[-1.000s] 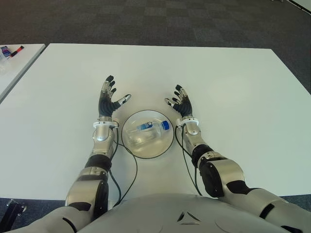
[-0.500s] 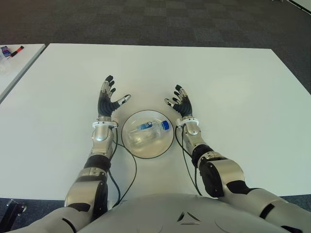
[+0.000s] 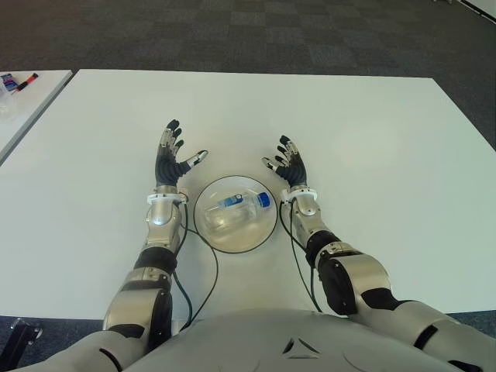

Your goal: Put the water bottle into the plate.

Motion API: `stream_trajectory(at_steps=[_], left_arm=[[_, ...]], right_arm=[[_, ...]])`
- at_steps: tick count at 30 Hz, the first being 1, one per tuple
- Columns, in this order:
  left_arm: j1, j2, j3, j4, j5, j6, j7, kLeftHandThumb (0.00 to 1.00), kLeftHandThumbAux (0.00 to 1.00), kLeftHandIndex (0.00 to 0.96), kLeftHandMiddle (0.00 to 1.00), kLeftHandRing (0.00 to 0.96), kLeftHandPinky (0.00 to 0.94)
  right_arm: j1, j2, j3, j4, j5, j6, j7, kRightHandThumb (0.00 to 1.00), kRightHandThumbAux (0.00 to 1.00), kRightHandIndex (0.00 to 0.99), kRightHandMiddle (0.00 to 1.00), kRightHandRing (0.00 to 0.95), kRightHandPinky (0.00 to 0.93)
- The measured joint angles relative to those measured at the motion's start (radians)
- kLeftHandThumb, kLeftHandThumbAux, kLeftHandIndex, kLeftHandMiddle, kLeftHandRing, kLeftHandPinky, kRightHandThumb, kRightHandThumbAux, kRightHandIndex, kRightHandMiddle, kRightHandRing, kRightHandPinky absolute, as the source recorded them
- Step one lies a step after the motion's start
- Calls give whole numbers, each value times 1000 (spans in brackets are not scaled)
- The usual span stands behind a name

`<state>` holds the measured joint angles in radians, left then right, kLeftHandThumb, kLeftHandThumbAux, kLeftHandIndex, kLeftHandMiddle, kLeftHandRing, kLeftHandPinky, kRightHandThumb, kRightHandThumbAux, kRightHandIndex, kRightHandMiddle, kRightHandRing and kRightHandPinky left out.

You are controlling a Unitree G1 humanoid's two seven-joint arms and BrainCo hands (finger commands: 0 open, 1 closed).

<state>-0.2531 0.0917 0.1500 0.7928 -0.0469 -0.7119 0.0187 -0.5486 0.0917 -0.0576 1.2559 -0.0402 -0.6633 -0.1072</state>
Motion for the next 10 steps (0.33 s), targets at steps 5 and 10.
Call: stream_trajectory(at_steps=[5, 10], left_arm=[[0, 0, 0, -1, -2, 1, -3, 11, 887, 22, 29, 42, 72], [0, 0, -1, -2, -2, 2, -3, 15, 880, 27, 37, 45, 71]], right_arm=[[0, 0, 0, 0, 0, 0, 1, 8, 929, 85, 67, 80, 141], [0, 0, -1, 0, 2, 0, 5, 22, 932, 86, 67, 81, 142]])
